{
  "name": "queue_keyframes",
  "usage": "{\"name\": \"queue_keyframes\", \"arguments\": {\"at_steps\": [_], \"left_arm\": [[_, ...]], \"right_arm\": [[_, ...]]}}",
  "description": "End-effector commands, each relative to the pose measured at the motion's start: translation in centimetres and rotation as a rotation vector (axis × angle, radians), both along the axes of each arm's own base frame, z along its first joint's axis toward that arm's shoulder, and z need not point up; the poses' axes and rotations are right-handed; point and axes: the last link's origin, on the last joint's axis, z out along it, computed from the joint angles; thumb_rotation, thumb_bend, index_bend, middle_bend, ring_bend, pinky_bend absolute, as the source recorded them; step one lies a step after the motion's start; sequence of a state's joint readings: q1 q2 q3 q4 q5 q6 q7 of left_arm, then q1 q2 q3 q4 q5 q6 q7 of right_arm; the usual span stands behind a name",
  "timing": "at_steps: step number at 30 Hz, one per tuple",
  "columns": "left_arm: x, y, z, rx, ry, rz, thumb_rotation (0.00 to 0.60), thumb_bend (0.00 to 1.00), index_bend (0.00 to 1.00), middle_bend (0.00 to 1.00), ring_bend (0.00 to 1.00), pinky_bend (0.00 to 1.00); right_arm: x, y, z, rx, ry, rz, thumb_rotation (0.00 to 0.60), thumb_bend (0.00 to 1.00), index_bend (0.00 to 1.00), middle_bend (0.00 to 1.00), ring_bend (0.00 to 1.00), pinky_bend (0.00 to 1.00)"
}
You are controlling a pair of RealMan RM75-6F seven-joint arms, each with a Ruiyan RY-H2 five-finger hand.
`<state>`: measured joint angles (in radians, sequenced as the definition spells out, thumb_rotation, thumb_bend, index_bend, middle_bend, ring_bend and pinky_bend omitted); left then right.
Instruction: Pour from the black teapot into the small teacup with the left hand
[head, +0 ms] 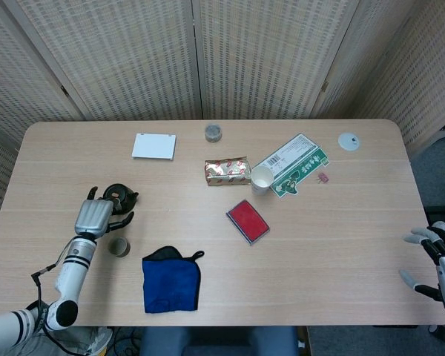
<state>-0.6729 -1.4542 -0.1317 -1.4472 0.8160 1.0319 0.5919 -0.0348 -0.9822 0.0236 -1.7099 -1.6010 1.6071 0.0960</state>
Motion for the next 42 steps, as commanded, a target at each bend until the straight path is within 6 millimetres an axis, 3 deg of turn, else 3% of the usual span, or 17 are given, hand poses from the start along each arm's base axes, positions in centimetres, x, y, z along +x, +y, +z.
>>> {"name": "queue_keyframes", "arguments": {"at_steps": [1,6,17,42], "left_arm": [[-0.3,-0.1,0.2,0.003,0.012,0.004,0.014,0.28,0.41,0.38,0.37,0.00],[-0.8,-0.4,0.6,0.002,0.020,0.017,0.014,0.28,0.41,0.38,0.37,0.00],[0.2,-0.9,-0.2,-0.022,-0.007,-0.010,0.014,0.28,0.41,0.38,0.37,0.00],[-0.7,-1.8,-1.2,-0.061,-0.010,0.027,0.014,0.28,0.44,0.40,0.39,0.00]], "right_arm": [[0.0,0.0,0.0,0.000,0.000,0.000,0.600,0.14,0.33,0.26,0.16,0.23],[0.1,0.1,0.0,-0.001,0.000,0.001,0.600,0.14,0.33,0.26,0.16,0.23],[-0.1,0.3,0.1,-0.007,-0.001,-0.004,0.600,0.14,0.33,0.26,0.16,0.23],[-0.1,0.2,0.1,-0.007,0.001,-0.010,0.600,0.14,0.33,0.26,0.16,0.23]]}}
